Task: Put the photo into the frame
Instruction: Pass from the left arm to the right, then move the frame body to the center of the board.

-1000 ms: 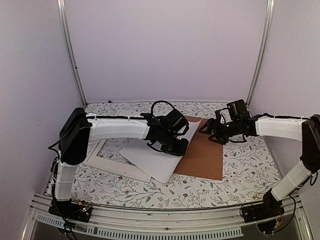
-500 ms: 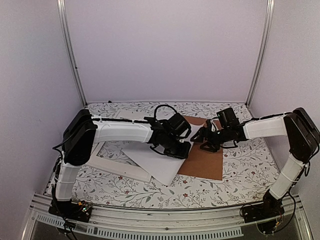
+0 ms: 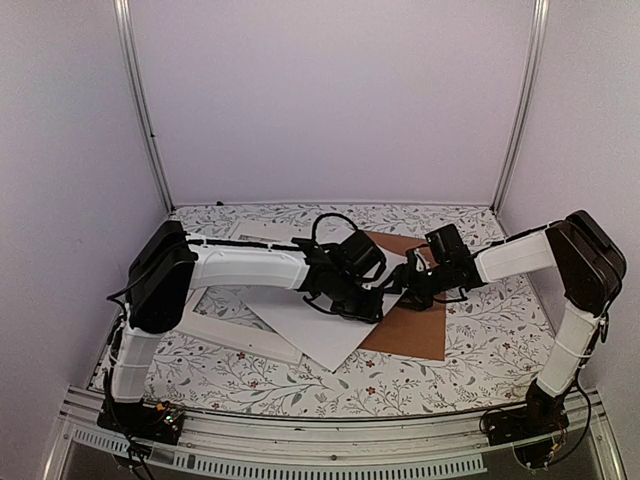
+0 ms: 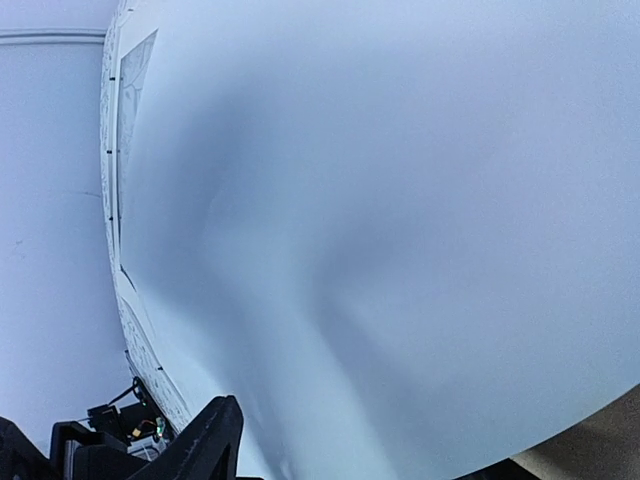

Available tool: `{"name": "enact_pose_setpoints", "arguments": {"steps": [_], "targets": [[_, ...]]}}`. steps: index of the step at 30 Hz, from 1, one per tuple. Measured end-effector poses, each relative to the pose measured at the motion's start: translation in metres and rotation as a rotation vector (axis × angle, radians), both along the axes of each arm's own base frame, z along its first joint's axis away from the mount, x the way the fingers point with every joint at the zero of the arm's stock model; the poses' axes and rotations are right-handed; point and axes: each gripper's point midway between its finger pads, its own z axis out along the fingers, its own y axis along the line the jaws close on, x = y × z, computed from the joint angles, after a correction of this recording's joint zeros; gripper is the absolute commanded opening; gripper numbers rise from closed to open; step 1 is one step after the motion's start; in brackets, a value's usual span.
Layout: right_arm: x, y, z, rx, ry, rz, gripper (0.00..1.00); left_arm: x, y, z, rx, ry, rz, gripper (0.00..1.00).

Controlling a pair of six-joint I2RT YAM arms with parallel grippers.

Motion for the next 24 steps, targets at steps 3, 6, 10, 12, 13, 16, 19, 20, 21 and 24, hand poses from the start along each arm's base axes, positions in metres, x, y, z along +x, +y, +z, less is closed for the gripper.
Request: {"name": "enact_pose_setpoints", "arguments": {"steps": [3,6,10,12,13,16,19,20,21,24], "targets": [[0.002,0.002,0.002,0.005,-0.013,-0.003,0.37,0.000,0.000,0.000,-0.003,-0.001,-0.001,0.41],[0.004,0.002,0.002,0.004,-0.020,-0.012,0.26,-0.002,0.001,-0.001,-0.008,-0.001,-0.005,0.44],[0.007,0.001,0.002,-0.003,-0.033,-0.020,0.08,-0.005,0.010,0.003,-0.008,-0.009,-0.011,0.46],[0.008,0.001,0.002,-0.007,-0.041,-0.016,0.01,-0.004,0.018,0.010,-0.011,-0.018,-0.008,0.47],[0.008,0.000,0.000,-0.010,-0.040,-0.014,0.00,-0.004,0.024,0.015,-0.015,-0.026,-0.004,0.47],[0.009,0.000,-0.001,-0.032,-0.049,0.009,0.00,0.006,0.051,0.039,-0.031,-0.056,0.024,0.48],[0.012,0.000,0.005,-0.055,-0.070,0.046,0.00,0.035,0.093,0.071,-0.060,-0.109,0.098,0.50],[0.014,-0.001,0.007,-0.060,-0.078,0.060,0.00,0.047,0.108,0.079,-0.064,-0.128,0.129,0.52],[0.015,-0.002,0.009,-0.064,-0.084,0.072,0.00,0.060,0.127,0.087,-0.068,-0.145,0.168,0.52],[0.011,-0.011,0.013,-0.070,-0.084,0.115,0.00,0.096,0.186,0.099,-0.057,-0.191,0.286,0.57]]}}
